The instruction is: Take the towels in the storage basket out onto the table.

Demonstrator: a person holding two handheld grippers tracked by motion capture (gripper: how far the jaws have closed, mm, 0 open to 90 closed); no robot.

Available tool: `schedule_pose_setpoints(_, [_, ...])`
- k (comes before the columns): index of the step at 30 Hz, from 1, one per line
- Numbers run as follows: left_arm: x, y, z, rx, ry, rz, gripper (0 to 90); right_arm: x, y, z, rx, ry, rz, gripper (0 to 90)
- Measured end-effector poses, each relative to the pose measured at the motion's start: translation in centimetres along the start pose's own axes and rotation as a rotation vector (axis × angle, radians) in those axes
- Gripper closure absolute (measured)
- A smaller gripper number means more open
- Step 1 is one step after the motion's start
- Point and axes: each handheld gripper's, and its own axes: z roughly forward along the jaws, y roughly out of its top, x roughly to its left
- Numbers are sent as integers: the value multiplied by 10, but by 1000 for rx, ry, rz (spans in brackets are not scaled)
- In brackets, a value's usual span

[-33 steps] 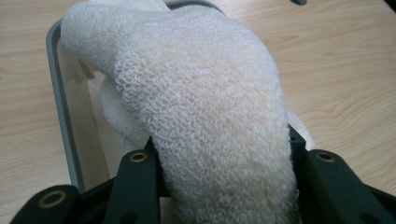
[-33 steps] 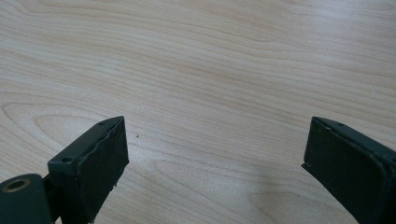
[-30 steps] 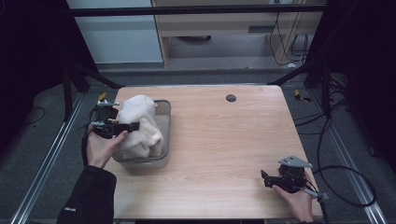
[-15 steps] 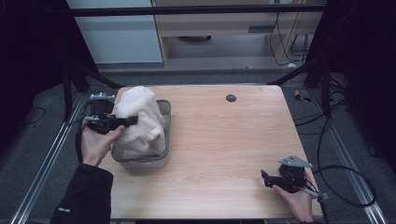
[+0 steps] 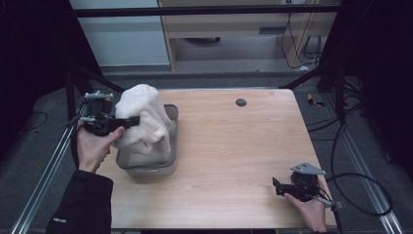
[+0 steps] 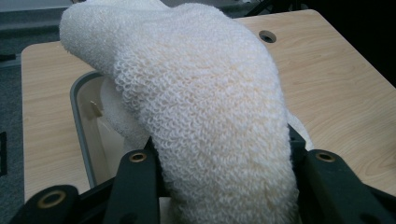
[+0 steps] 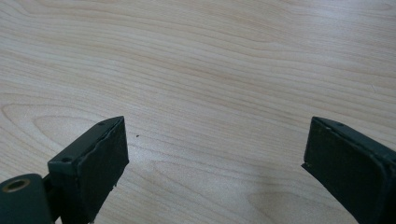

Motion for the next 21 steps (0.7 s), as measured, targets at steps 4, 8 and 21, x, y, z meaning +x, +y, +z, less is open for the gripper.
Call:
schedule_pose_setpoints(4, [-1, 4, -6, -1, 2, 5, 546, 0, 0, 0, 1, -1, -1, 64])
schedule_pose_setpoints(8, [-2, 7, -11, -6, -4, 8, 545, 0, 0, 0, 1, -1, -2, 64])
schedule_pose_setpoints(21, [-6, 14, -27, -40, -25, 20, 544, 0, 0, 0, -1, -1, -1, 64])
